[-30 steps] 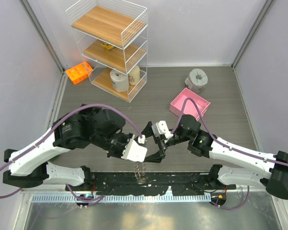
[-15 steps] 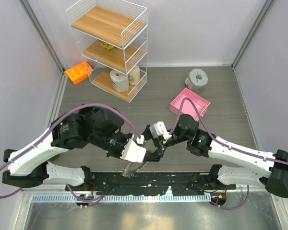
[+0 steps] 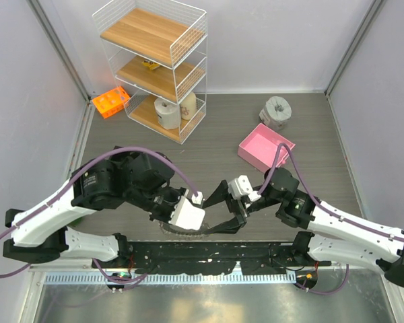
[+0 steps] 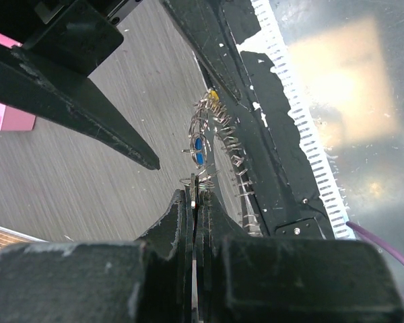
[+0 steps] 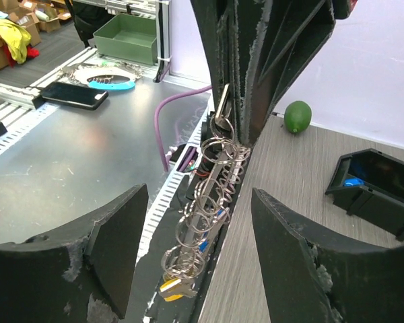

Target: Remove the keys from the keyring

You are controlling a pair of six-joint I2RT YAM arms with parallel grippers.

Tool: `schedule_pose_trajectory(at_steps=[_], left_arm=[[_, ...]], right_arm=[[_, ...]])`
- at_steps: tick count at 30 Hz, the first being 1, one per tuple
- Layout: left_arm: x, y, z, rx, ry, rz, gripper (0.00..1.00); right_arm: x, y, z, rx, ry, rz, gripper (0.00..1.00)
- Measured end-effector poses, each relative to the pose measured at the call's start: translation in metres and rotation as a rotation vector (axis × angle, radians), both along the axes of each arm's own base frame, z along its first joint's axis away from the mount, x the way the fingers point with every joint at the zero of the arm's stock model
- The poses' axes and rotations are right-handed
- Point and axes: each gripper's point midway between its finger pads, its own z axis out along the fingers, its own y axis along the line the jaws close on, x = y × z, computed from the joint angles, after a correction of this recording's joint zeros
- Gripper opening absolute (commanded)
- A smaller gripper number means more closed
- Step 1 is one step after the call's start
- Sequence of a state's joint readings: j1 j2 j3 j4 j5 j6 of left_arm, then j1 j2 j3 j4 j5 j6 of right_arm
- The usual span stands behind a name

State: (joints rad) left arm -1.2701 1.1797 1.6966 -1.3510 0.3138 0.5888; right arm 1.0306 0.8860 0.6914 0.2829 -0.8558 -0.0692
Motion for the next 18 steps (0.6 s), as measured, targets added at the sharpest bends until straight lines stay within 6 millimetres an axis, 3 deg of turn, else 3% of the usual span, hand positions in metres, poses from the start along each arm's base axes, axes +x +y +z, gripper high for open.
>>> schedule_pose_trajectory(at_steps=[12, 18], left_arm=[[-0.006, -0.003, 0.001, -0.01, -0.022, -0.05, 0.0], [-0.008, -0.003, 0.002, -0.014, -0.033, -0.068, 0.0]], right_arm=[[0.008, 0.021, 0.009, -0.021, 0.065, 0.024, 0.64], [0.004, 0.026, 0.011, -0.012, 0.092, 0.073, 0.47]])
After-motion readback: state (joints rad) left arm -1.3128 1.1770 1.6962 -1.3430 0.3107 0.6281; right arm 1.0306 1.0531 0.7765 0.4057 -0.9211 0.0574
